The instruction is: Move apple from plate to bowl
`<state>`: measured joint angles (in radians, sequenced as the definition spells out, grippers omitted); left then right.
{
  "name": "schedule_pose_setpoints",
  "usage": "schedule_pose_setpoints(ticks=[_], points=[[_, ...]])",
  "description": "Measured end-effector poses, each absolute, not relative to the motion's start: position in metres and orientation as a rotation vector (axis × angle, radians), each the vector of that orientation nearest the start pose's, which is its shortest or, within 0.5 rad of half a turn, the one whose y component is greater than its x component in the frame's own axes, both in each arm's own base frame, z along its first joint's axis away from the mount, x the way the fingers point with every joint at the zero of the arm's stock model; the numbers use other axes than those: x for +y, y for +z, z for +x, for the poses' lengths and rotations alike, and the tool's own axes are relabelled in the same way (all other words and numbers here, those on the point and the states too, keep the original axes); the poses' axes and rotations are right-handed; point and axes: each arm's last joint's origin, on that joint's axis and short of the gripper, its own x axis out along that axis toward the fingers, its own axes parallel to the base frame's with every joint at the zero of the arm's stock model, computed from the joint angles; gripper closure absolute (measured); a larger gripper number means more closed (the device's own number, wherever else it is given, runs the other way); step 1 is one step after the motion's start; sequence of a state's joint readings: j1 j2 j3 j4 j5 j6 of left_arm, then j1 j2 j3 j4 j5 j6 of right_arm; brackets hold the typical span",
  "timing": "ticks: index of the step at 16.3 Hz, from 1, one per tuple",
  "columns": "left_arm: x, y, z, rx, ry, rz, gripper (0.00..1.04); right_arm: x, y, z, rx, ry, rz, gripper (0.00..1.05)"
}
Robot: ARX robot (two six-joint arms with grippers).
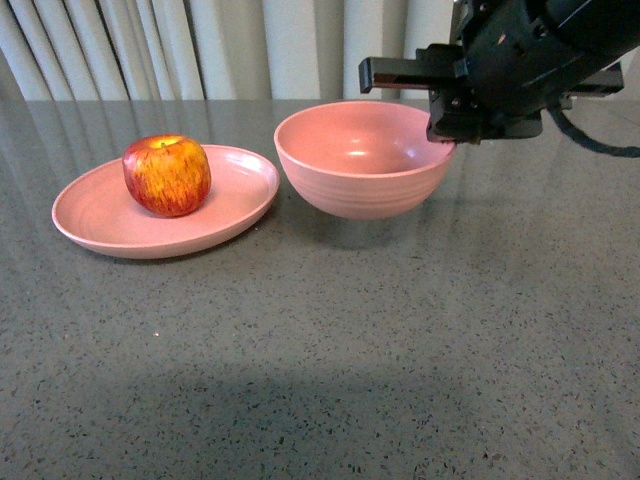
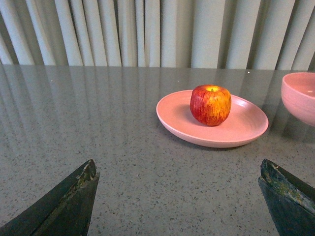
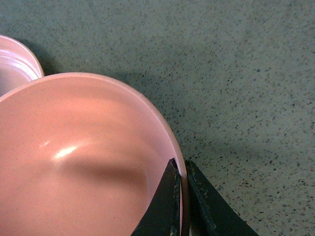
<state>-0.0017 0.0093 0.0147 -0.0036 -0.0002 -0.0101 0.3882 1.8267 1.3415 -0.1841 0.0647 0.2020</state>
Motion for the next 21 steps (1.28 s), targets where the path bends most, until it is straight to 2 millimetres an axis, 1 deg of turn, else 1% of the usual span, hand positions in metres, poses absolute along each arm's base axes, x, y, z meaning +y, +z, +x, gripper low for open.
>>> schedule_pose_setpoints(ticks=[2,7,10,21], points=[[0.0,0.167,0.097,-0.002,-0.002,-0.01,0.07,0.158,0.23,0.384,0.707,0.239,0.044,1.02],[0.0,0.167,0.097,-0.002,-0.002,-0.01,0.07,0.165,0.221,0.397,0.724,0.226,0.067,1.02],[0.0,0.167,0.097,-0.002,-0.002,-0.01,0.07,0.166,0.216,0.399,0.735,0.22,0.079,1.02],[0.0,0.167,0.097,-0.002,-0.002,-0.01,0.07,0.166,0.216,0.399,0.737,0.227,0.105,1.02]])
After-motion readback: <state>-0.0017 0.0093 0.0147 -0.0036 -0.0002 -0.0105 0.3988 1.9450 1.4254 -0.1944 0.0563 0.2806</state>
